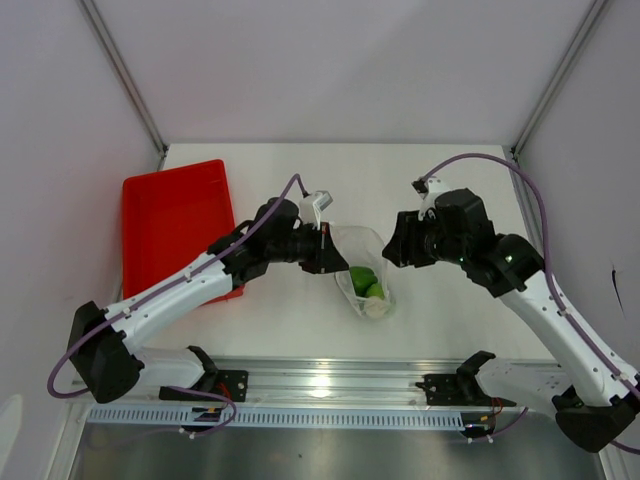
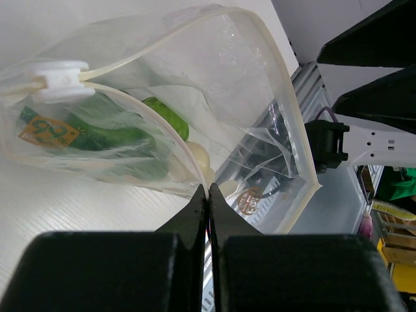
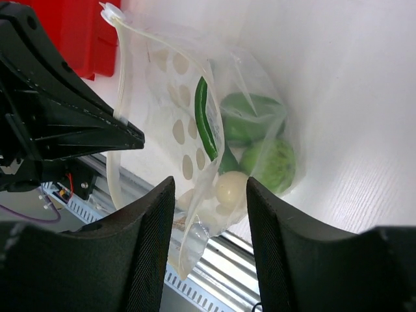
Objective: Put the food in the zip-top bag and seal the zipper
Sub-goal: Adjust the zipper food storage bag at the center of the board.
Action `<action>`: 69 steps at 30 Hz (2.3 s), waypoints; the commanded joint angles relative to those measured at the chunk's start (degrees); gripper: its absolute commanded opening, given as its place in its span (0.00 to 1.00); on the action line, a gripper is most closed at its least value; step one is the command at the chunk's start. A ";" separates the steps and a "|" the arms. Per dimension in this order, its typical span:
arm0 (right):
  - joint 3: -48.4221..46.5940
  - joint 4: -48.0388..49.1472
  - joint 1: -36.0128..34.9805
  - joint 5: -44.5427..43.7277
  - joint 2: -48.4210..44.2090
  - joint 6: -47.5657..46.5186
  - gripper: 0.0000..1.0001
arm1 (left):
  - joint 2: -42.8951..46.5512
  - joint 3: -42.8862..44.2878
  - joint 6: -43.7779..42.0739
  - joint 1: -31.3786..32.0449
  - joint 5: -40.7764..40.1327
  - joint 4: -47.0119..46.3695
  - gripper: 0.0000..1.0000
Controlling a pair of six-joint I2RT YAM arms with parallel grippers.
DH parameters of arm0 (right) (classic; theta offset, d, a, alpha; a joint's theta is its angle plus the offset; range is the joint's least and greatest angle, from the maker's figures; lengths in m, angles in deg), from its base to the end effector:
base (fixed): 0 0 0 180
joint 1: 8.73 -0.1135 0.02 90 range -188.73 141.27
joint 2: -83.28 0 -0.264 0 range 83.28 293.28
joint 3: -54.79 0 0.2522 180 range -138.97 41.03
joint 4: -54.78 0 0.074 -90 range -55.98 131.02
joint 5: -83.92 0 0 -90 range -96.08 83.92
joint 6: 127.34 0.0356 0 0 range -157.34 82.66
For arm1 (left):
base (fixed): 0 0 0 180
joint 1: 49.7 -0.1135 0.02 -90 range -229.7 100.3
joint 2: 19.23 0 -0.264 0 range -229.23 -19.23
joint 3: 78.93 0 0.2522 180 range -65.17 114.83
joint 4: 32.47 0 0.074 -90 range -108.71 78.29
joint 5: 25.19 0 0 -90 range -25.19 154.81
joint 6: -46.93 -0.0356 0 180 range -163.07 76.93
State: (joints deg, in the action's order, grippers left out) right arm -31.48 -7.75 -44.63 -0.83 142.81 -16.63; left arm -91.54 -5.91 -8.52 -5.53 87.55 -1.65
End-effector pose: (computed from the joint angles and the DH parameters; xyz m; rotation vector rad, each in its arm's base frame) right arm 0.1602 0.1200 0.3905 -0.3527 2.2423 0.6423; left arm 0.1944 -0.2080 0.3145 0.4562 2.2590 -1.1923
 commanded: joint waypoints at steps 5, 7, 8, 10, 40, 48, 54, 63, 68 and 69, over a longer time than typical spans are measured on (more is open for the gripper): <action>2.98 3.50 0.30 6.16 1.82 -0.49 0.47 | 2.18 0.59 0.87 -0.39 1.52 -2.21 0.01; 3.69 4.56 0.22 9.40 2.35 -0.76 0.45 | 2.44 0.94 0.88 -0.39 1.34 -2.12 0.01; 4.30 5.35 0.22 10.20 2.43 -0.85 0.45 | 2.35 1.03 0.88 -0.39 1.34 -2.20 0.00; 4.92 5.97 0.22 11.09 2.52 -0.93 0.41 | 2.27 1.29 0.88 -0.39 1.34 -2.12 0.01; 12.04 17.22 -6.64 20.67 4.54 -1.20 0.00 | 4.29 -7.85 8.87 -1.27 9.25 -18.55 0.01; 12.39 16.08 -6.73 19.79 4.11 -1.29 0.00 | 3.76 -8.38 9.49 -1.27 8.37 -18.65 0.36; 13.10 16.96 -6.81 19.88 2.96 -0.85 0.00 | 2.09 -5.39 9.14 -1.27 6.26 -13.72 0.44; 12.75 16.61 -7.34 19.79 3.93 -1.55 0.00 | 0.77 -1.61 9.57 -1.27 2.05 -8.09 0.47; 12.39 15.82 -7.96 18.21 4.37 -2.16 0.00 | -0.72 2.25 8.96 -1.27 -0.15 -3.53 0.48; 12.31 15.81 -8.13 18.04 4.63 -2.25 0.00 | -1.16 2.78 8.79 -1.27 -0.33 -1.96 0.48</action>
State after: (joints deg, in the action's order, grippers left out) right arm -18.24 7.20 -52.13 18.56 146.98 -17.95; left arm -91.74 -7.02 0.48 -6.50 89.11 -7.09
